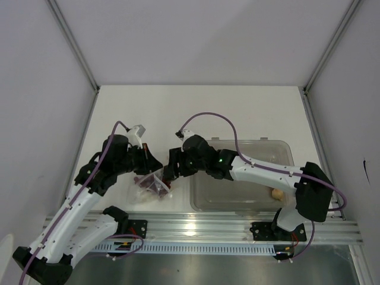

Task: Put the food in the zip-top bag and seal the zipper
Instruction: Place the fake fruit in the zipper food storage bag, then pick up the fake fruit from the bin.

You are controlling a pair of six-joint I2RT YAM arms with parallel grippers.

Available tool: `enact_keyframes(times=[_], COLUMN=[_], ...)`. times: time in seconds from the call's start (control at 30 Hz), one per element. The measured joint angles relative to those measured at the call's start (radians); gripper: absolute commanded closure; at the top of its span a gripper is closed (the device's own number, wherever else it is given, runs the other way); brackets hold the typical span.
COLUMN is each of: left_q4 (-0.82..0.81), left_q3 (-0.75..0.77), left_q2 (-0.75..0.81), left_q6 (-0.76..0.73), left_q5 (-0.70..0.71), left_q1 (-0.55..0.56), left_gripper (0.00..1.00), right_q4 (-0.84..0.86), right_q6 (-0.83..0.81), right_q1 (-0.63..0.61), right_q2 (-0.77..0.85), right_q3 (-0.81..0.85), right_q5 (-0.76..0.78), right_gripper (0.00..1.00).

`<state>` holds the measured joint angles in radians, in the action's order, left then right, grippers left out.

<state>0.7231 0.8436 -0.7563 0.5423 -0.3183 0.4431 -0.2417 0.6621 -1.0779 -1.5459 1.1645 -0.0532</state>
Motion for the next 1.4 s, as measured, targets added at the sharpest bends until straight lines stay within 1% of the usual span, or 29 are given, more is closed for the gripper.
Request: enact_keyframes(times=[0.07,0.1,0.17,0.2,0.37,0.5,0.6,0.8,0.9,1.0,1.1,1.2,1.3,1.4], left_q4=[0.0,0.0,0.0,0.0,0.0,0.0,-0.001,-0.004,-0.004,-0.011,-0.014,-0.025,-0.033,-0.045], left_q3=[-0.002,-0.005,-0.008,-0.009,-0.013,-0.019,-0.027,-0.03,-0.031,-0.038,-0.049,-0.06,-0.071,-0.08], left_q2=[0.002,0.005,0.01,0.012,0.02,0.02,0.02,0.027,0.032,0.04,0.047,0.05,0.051,0.05], left_q6=[0.0,0.0,0.0,0.0,0.0,0.0,0.0,0.0,0.0,0.001,0.001,0.001,0.001,0.002], left_q5=[0.0,0.0,0.002,0.005,0.004,0.0,0.0,-0.001,-0.003,-0.008,-0.012,-0.024,-0.03,-0.037], left_q1=[0.0,0.0,0.0,0.0,0.0,0.0,0.0,0.0,0.0,0.0,0.0,0.0,0.0,0.0], left_gripper=[0.99,0.99,0.99,0.99,0.99,0.99,0.99,0.99,0.99,0.99,1.0,1.0,1.0,0.99], right_q4=[0.009,0.008,0.007,0.007,-0.003,-0.043,-0.093,-0.245,-0.333,-0.431,-0.537,-0.652,-0.749,-0.804], right_q6=[0.004,0.007,0.009,0.01,0.01,0.01,0.009,0.011,0.03,0.061,0.113,0.195,0.29,0.367], right_q1=[0.0,0.0,0.0,0.0,0.0,0.0,0.0,0.02,0.098,0.231,0.351,0.443,0.513,0.564], right_q2=[-0.025,-0.037,-0.051,-0.053,-0.05,-0.006,0.084,0.313,0.417,0.473,0.478,0.475,0.475,0.476], right_q3=[0.014,0.023,0.039,0.04,0.04,0.033,0.018,-0.009,-0.043,-0.087,-0.109,-0.125,-0.135,-0.152], right_q5=[-0.015,-0.019,-0.027,-0.029,-0.024,0.023,0.095,0.289,0.382,0.454,0.528,0.597,0.647,0.674], right_gripper=[0.2,0.1,0.06,0.01,0.01,0.01,0.01,0.01,0.01,0.01,0.01,0.0,0.01,0.0])
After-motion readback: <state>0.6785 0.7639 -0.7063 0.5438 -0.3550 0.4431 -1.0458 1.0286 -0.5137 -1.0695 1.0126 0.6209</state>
